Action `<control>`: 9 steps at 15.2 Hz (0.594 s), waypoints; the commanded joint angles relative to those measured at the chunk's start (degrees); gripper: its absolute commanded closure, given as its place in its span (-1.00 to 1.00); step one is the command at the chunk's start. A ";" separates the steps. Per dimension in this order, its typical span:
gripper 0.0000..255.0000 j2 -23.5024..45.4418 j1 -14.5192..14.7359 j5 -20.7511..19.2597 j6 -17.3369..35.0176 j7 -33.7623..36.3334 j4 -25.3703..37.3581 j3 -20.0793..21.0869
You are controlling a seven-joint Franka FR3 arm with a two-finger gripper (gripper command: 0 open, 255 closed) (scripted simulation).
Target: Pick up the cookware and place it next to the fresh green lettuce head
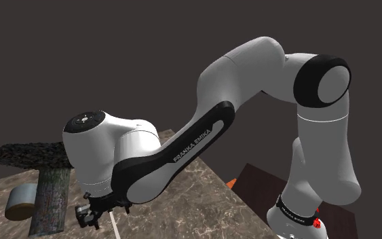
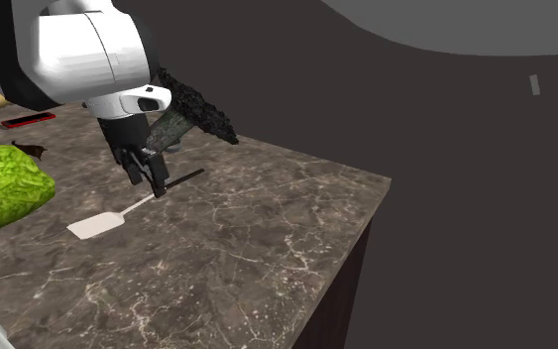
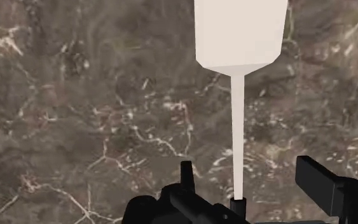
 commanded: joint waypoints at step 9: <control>-1.00 -3.30 -0.34 2.04 -5.92 -1.29 2.96 0.93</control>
